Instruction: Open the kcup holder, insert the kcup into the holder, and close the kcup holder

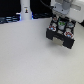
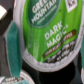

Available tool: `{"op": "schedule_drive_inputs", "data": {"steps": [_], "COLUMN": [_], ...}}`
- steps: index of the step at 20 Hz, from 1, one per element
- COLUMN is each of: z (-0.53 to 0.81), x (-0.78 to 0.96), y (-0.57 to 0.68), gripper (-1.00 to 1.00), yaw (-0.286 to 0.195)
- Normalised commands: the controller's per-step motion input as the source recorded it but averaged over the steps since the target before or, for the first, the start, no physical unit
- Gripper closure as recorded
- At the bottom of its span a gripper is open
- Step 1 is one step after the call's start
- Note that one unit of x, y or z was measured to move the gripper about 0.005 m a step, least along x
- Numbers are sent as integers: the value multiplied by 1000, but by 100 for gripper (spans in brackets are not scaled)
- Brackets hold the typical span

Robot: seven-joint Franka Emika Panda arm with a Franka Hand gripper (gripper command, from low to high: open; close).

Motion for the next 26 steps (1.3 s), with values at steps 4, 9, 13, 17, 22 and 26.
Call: {"op": "schedule_drive_inputs", "data": {"steps": [4, 9, 13, 17, 22, 26], "z": [338, 356, 470, 437, 294, 200], "x": [139, 146, 320, 420, 593, 721], "y": [52, -18, -181, -329, -469, -469], "gripper": [-100, -100, -100, -100, -100, -100], "yaw": [110, 104, 126, 100, 41, 11]}}
